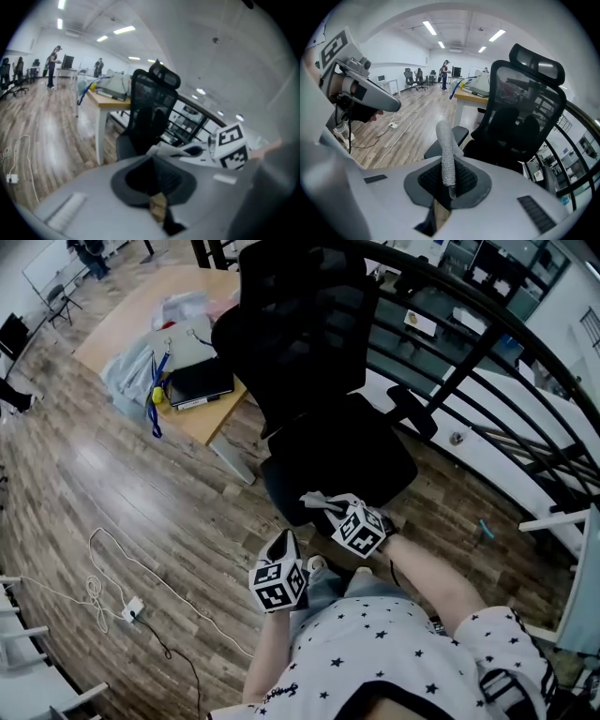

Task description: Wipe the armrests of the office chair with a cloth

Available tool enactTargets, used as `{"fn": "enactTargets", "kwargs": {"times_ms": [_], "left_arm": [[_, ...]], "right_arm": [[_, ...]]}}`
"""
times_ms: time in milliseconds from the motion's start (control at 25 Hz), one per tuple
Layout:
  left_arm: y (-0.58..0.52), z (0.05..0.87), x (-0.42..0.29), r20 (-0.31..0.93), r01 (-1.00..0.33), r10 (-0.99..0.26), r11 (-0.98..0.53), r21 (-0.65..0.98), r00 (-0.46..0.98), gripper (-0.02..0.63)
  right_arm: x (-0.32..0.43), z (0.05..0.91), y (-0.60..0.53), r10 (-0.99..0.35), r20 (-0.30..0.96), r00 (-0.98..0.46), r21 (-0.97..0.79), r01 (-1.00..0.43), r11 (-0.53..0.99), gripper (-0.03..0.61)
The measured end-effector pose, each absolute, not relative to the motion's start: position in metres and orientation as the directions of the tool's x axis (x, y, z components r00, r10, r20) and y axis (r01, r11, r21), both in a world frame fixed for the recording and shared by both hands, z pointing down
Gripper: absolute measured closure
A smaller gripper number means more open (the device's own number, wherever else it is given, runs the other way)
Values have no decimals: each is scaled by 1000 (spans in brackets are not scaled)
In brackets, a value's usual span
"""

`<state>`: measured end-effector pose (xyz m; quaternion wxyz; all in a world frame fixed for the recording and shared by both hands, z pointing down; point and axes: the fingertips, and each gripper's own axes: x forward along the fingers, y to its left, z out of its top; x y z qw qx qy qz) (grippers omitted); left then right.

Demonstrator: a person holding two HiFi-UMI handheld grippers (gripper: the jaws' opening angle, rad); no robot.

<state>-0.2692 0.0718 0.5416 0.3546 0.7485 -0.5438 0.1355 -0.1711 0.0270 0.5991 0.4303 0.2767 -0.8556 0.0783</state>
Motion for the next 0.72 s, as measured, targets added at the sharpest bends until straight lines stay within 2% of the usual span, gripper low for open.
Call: {"fn": "enactTargets", "kwargs": {"times_ms": [360,720], "left_arm": [[54,536,-252,575,-880,-671,-295,372,468,606],[42,533,-223,567,-848,-632,-371,377,529,606]], "right_arm": [[-153,566,26,-506,733,-455,76,-684,726,554],[-118,554,32,-558,721,-410,73,-756,650,554]]}}
